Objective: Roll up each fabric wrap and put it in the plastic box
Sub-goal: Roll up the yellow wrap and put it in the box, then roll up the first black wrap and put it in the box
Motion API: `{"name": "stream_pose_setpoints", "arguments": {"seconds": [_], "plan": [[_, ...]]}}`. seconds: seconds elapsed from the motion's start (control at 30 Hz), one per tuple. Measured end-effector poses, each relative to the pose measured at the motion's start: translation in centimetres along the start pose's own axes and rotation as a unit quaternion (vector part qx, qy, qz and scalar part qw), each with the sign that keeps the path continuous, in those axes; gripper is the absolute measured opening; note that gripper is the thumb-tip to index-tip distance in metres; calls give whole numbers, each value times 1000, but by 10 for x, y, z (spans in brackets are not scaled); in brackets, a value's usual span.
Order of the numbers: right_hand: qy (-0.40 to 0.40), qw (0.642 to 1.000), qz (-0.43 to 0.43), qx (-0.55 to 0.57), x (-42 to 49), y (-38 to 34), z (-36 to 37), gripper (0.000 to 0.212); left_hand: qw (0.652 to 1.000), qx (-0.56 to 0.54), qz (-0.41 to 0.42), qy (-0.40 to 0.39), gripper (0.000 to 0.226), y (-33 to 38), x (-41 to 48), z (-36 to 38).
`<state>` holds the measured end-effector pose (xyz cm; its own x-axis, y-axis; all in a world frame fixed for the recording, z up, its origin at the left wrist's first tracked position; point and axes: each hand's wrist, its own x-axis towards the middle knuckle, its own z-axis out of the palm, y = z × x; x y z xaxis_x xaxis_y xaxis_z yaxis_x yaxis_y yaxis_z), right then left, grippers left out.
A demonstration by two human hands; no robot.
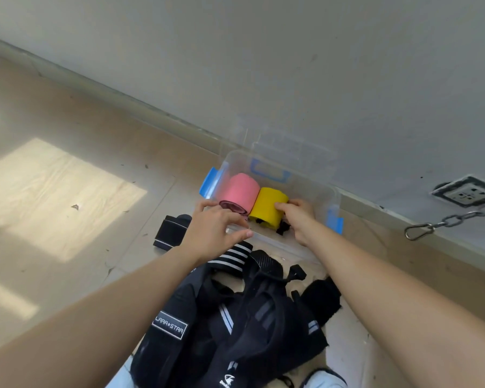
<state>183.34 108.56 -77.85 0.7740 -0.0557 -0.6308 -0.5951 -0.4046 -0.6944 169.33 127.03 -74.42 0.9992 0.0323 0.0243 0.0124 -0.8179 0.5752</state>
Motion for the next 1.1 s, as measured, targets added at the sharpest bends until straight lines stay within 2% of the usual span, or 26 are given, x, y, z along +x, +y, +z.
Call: {"name": "stream_pose_setpoints", "arguments": {"seconds": [0.1,0.3,0.4,0.47,0.6,0.67,0.7,0.8,0.87,0.97,1.03,1.07,1.1], "plan": [[-1,1000,-5,-5,-2,-2,-1,49,1000,-1,1,-6,50,-1,0,0],[-18,999,-11,-29,-7,-9,-18,49,1000,5,18,13,30,1,-1,-2],[-43,998,-16,-40,-16,-13,-29,50,999,-7,33,33,33,2,-1,-5],[-32,992,-78,-93,-25,-14,-35,46,998,-7,51,48,29,2,-2,-7],[-33,953,-257,-158,-60,-20,-40,12,993,17,83,76,19,0,-14,-22],[-59,922,-326,-201,-83,-20,-40,4,995,43,75,45,20,-3,-25,-30],[-75,906,-352,-223,-95,-18,-39,2,997,52,52,3,22,-5,-32,-34],[-141,861,-396,-286,-129,-3,-33,5,981,68,-53,-176,27,-15,-54,-36],[-235,813,-380,-372,-142,12,-31,19,952,83,-115,-271,55,-21,-72,-33],[-357,672,-344,-551,-155,33,-31,60,922,68,-173,-340,88,-21,-91,-27],[-371,559,-331,-664,-161,41,-35,76,923,70,-175,-335,92,-21,-97,-23],[-363,512,-330,-705,-164,43,-36,74,927,74,-174,-323,89,-21,-98,-22],[-353,486,-333,-726,-166,43,-38,66,934,75,-172,-306,85,-21,-99,-22]]}}
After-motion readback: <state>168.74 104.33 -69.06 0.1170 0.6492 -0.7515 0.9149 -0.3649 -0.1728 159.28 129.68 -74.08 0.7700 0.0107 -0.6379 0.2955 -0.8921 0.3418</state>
